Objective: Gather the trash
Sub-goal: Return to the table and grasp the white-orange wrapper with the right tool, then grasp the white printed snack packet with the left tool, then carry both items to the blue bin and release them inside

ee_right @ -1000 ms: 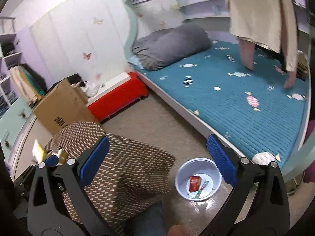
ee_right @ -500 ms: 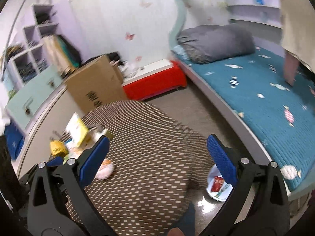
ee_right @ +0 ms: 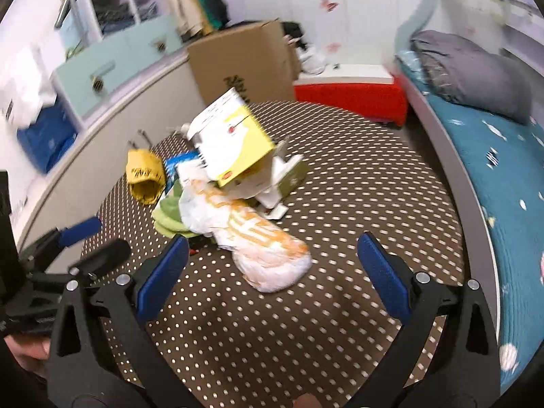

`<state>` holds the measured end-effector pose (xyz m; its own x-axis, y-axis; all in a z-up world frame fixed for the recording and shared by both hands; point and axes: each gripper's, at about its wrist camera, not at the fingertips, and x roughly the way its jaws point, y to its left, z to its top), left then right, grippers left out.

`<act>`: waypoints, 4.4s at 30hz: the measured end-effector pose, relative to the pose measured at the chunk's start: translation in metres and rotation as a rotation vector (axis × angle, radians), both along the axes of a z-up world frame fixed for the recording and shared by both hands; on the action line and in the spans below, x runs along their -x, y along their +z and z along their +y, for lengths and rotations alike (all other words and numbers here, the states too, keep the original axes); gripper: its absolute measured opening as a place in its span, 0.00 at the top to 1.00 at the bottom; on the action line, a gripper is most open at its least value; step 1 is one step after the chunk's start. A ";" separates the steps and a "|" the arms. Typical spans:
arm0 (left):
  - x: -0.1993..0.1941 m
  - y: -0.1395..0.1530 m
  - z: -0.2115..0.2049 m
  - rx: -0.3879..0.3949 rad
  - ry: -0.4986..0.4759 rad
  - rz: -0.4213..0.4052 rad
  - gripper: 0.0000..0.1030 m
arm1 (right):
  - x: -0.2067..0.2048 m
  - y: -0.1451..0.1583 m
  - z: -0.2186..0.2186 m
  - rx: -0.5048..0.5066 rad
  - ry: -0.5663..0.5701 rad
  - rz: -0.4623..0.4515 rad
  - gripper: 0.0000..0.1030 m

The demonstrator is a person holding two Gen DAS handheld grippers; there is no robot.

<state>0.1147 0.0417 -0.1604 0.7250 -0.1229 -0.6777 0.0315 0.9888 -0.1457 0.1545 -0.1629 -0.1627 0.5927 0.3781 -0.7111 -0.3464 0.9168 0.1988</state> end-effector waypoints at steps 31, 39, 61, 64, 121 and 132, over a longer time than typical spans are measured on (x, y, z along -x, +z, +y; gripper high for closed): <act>-0.064 -0.058 -0.013 -0.001 -0.116 0.157 0.77 | 0.031 -0.002 -0.047 -0.167 -0.052 0.034 0.55; -0.030 -0.050 0.002 0.016 -0.096 0.144 0.78 | 0.036 0.002 -0.059 -0.198 -0.082 0.021 0.55; -0.008 0.054 -0.087 0.068 -0.231 -0.113 0.78 | 0.063 0.045 -0.160 -0.297 -0.349 -0.132 0.55; -0.011 0.056 -0.119 0.073 -0.296 -0.121 0.78 | 0.066 0.041 -0.196 -0.314 -0.444 -0.132 0.55; -0.096 -0.091 -0.440 -0.130 -0.625 0.225 0.11 | 0.080 -0.133 -0.393 -0.359 -1.000 0.209 0.06; -0.061 -0.032 -0.391 -0.087 -0.607 0.091 0.11 | 0.093 -0.053 -0.361 -0.277 -0.964 0.068 0.06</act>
